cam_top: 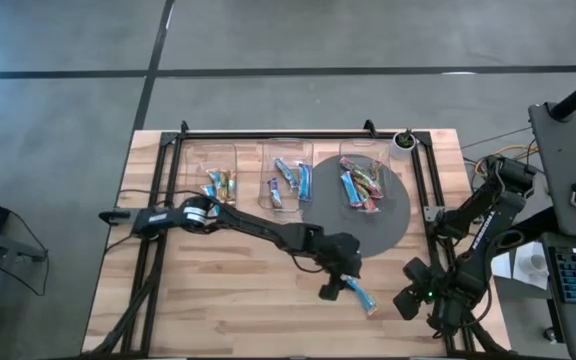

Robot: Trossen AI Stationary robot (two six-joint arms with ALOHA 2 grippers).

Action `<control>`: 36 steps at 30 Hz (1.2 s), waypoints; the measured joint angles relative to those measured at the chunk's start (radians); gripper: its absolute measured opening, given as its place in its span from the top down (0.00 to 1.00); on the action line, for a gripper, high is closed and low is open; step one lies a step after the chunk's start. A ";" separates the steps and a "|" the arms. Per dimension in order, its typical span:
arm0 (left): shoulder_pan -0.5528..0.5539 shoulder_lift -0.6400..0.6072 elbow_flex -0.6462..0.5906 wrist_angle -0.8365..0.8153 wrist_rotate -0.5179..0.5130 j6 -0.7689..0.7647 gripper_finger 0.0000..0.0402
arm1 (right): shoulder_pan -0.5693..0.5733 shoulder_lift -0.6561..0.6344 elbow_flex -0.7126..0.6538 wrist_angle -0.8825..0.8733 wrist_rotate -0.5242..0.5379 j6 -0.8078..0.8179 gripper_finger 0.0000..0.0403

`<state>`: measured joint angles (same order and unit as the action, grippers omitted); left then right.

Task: Pick and place Granola Bars by type
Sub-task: Put the orange granola bar into the left transparent container

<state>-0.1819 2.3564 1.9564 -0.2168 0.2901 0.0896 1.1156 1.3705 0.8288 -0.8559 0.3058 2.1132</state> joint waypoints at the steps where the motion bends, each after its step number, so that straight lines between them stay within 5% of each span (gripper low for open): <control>1: 0.000 0.009 0.000 0.007 0.000 0.006 0.59 | 0.000 0.000 0.000 -0.002 0.000 0.000 0.47; 28: -0.009 0.068 -0.046 0.093 -0.045 0.123 0.59 | -0.001 0.000 0.000 -0.050 0.003 0.061 0.47; 36: -0.016 0.096 -0.046 0.035 -0.138 0.102 0.59 | -0.001 0.000 0.000 -0.055 0.003 0.061 0.47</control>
<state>-0.1979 2.4527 1.9108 -0.1823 0.1524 0.1912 1.1145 1.3705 0.8284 -0.9109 0.3084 2.1738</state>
